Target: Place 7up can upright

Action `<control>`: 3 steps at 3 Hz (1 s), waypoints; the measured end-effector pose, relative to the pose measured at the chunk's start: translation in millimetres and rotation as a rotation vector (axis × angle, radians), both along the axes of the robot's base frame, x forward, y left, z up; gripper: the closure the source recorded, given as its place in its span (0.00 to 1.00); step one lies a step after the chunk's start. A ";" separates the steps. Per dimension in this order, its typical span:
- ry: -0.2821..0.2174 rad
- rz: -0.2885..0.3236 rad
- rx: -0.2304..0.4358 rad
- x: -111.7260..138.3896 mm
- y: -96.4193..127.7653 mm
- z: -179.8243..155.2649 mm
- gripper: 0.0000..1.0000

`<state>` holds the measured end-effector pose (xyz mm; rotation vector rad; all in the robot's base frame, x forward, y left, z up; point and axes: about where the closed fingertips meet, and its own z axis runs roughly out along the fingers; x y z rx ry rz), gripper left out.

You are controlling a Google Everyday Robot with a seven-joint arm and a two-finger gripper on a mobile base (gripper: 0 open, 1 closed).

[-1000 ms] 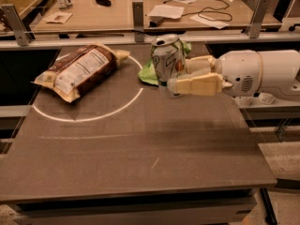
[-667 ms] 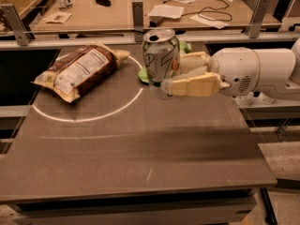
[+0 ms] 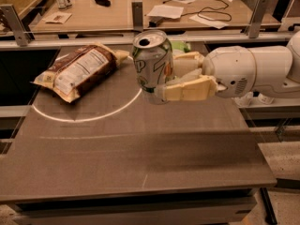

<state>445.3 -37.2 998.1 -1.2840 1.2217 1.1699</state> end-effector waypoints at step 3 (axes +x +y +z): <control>0.186 0.073 0.016 -61.4 66.0 -91.5 1.00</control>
Offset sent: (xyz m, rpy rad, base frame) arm -0.0787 0.0786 -0.1125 0.0473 0.2682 0.0831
